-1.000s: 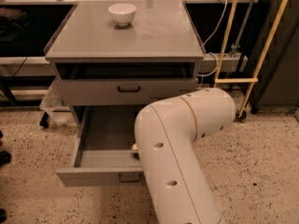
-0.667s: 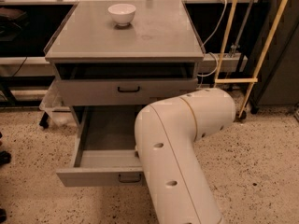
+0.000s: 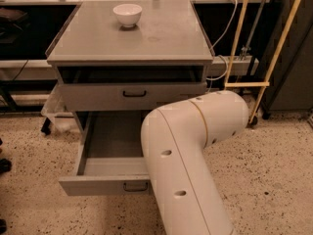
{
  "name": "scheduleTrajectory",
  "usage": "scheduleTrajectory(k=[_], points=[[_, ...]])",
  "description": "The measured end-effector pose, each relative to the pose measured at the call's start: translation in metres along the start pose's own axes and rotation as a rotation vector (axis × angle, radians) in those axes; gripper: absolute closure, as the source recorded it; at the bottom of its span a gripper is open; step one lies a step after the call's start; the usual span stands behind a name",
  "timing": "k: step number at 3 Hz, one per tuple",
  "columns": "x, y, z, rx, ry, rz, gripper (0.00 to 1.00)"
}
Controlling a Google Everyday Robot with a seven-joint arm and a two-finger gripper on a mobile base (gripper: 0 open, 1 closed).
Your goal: Pick orange can from middle drawer and place on counter
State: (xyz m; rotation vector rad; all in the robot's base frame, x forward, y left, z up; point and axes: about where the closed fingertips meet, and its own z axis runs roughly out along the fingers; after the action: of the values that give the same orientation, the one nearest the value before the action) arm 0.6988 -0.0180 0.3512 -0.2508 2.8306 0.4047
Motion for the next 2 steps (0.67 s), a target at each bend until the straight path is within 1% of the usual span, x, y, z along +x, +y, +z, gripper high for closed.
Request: scheduleTrajectory(k=[1, 2], points=[[-0.001, 0.001, -0.004, 0.000, 0.000, 0.000, 0.89], [-0.004, 0.008, -0.024, 0.032, -0.055, -0.001, 1.00]])
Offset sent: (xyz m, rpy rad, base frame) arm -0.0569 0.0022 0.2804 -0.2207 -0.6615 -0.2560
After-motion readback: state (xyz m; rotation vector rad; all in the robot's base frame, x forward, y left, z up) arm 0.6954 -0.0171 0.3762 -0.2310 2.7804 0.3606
